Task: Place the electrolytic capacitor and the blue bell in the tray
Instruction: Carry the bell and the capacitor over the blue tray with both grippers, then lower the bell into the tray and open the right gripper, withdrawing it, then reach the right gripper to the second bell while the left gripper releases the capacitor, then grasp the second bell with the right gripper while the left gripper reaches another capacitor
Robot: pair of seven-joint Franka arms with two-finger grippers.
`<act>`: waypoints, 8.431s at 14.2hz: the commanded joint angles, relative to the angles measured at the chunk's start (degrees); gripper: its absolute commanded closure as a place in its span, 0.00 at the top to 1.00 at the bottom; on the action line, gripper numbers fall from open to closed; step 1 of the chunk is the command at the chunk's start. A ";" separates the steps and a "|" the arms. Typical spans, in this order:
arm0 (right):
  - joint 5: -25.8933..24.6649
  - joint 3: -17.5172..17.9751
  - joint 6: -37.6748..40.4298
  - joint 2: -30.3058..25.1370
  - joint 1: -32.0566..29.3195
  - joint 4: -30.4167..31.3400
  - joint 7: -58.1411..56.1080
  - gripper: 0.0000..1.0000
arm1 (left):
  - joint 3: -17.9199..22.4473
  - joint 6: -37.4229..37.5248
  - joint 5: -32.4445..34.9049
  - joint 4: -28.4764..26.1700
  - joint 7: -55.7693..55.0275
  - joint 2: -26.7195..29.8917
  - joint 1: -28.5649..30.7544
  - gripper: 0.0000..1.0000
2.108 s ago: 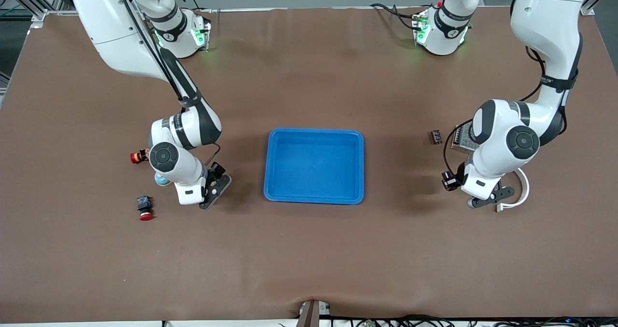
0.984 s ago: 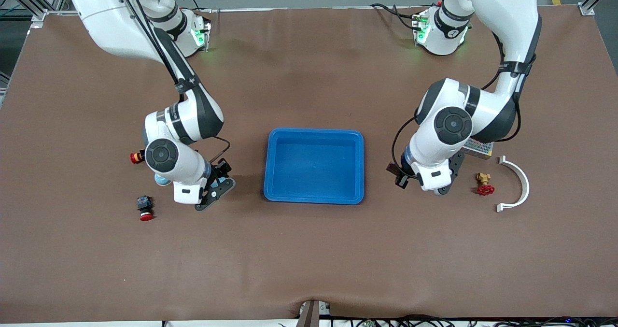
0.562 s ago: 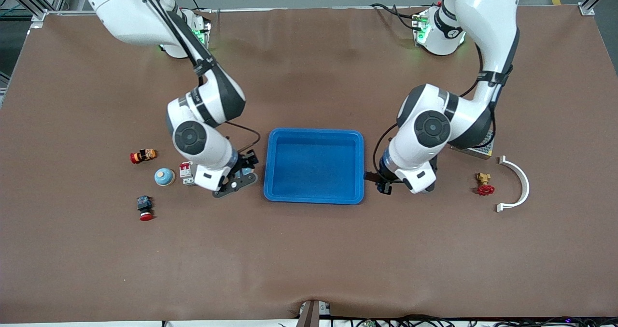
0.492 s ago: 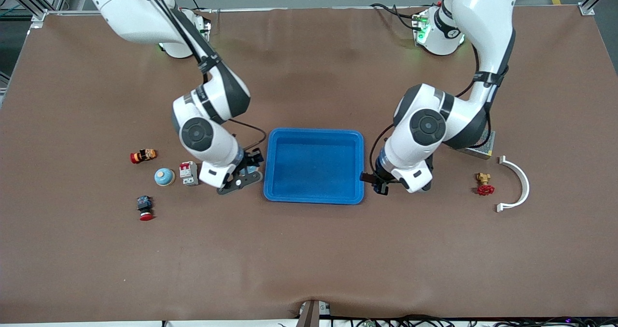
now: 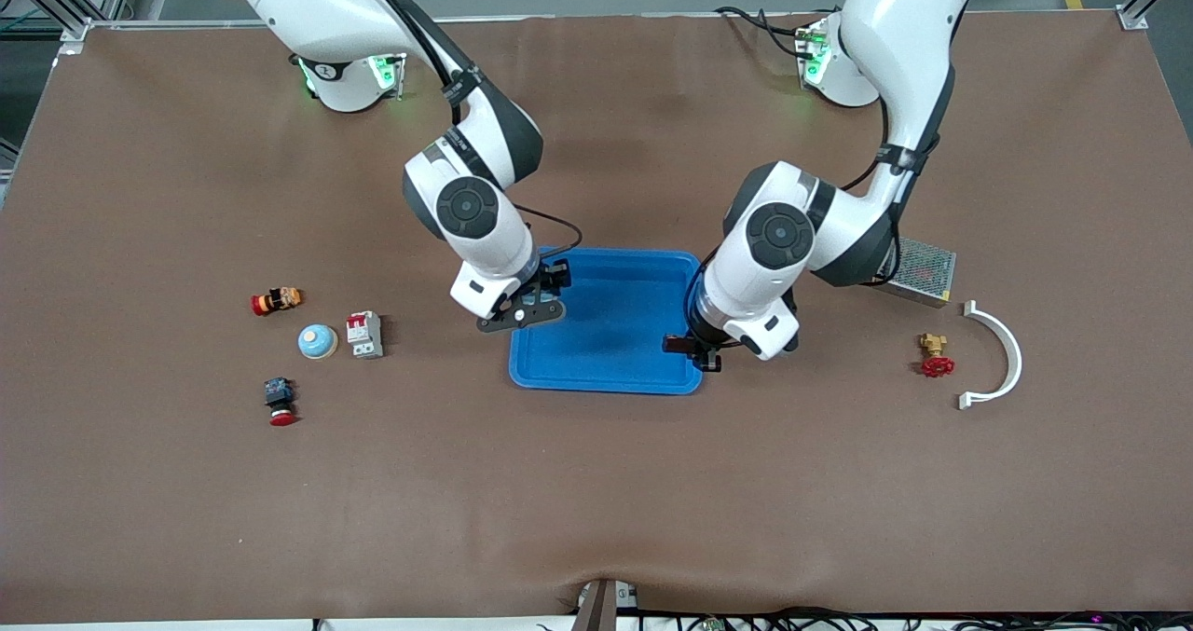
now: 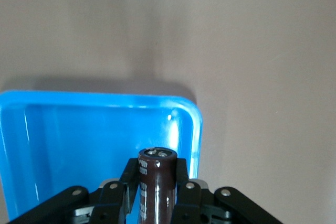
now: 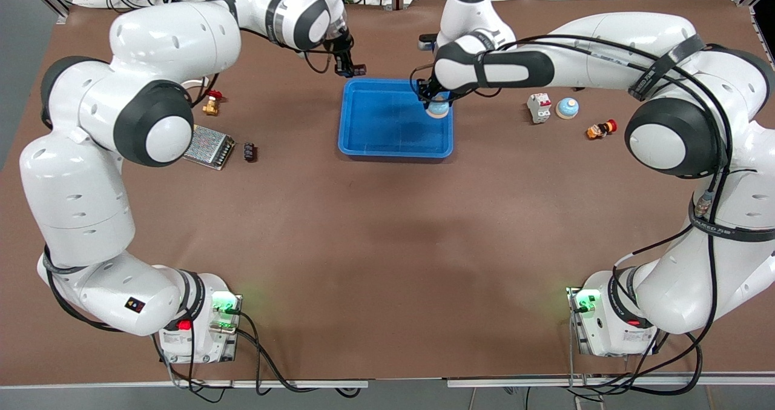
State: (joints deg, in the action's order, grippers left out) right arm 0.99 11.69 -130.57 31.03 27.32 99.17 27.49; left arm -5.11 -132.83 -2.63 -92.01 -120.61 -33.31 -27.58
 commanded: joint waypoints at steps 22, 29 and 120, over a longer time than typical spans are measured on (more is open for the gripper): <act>-0.90 -0.88 -14.80 5.45 4.23 5.95 4.94 0.52 | 0.98 -4.98 13.44 4.56 -11.22 -12.31 -4.86 0.00; -0.99 -0.88 -14.97 5.98 4.23 5.60 4.85 0.79 | 0.98 -4.98 14.23 4.56 -11.05 -13.01 -5.03 0.00; -5.83 -0.97 -10.31 -2.90 -38.31 18.52 -71.44 1.00 | -1.83 -6.30 14.23 -21.21 82.84 10.73 22.66 1.00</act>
State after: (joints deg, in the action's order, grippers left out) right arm -3.56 9.91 -139.53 28.63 -9.70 116.38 -43.44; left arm -6.17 -139.16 12.17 -115.13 -34.99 -22.20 -3.80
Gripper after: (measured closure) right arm 0.000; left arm 0.000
